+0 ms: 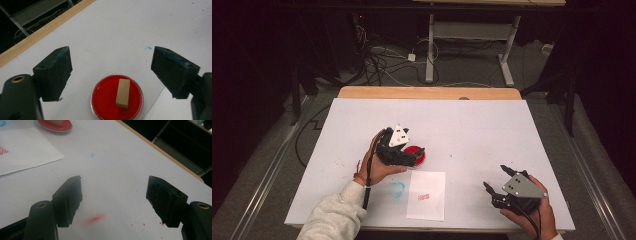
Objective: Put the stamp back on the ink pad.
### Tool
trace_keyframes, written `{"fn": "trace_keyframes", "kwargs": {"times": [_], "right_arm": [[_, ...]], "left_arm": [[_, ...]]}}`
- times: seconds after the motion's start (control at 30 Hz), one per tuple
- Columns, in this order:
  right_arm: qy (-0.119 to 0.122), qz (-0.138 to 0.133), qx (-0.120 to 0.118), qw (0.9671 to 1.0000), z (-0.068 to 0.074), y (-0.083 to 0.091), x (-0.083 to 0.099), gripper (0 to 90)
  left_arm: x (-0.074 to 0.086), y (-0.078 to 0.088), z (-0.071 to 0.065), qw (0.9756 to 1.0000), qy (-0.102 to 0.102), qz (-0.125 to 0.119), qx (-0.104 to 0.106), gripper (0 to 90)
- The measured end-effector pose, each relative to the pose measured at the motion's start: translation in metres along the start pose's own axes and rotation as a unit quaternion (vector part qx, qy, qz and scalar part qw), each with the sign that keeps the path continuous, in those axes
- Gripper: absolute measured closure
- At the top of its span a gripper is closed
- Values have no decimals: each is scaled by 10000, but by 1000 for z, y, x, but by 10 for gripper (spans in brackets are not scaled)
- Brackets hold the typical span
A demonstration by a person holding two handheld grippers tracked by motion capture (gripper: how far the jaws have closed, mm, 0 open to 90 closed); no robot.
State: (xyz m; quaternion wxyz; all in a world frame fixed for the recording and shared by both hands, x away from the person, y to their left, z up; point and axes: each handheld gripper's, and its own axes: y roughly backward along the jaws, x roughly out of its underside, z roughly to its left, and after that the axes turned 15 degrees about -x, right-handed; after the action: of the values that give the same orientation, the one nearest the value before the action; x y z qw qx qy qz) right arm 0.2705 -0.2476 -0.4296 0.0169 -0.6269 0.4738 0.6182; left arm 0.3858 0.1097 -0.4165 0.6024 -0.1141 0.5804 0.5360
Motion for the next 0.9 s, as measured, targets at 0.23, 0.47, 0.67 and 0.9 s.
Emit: {"fn": "trace_keyframes", "kwargs": {"times": [0.23, 0.47, 0.67, 0.9], "right_arm": [[4, -37, -14, 10000, 0, 1, -1, 290], [21, -86, -20, 10000, 0, 3, -1, 279], [10, -153, 18, 9999, 0, 4, -1, 267], [-20, -189, 74, 9998, 0, 5, -2, 247]], "left_arm": [[1, 9, -4, 9997, -182, -182, -52, 167], [1, 18, -11, 9985, -416, -252, -238, 167], [3, 29, -15, 9973, -504, -470, -260, 167], [6, 40, -18, 9958, -595, -564, -400, 167]]}}
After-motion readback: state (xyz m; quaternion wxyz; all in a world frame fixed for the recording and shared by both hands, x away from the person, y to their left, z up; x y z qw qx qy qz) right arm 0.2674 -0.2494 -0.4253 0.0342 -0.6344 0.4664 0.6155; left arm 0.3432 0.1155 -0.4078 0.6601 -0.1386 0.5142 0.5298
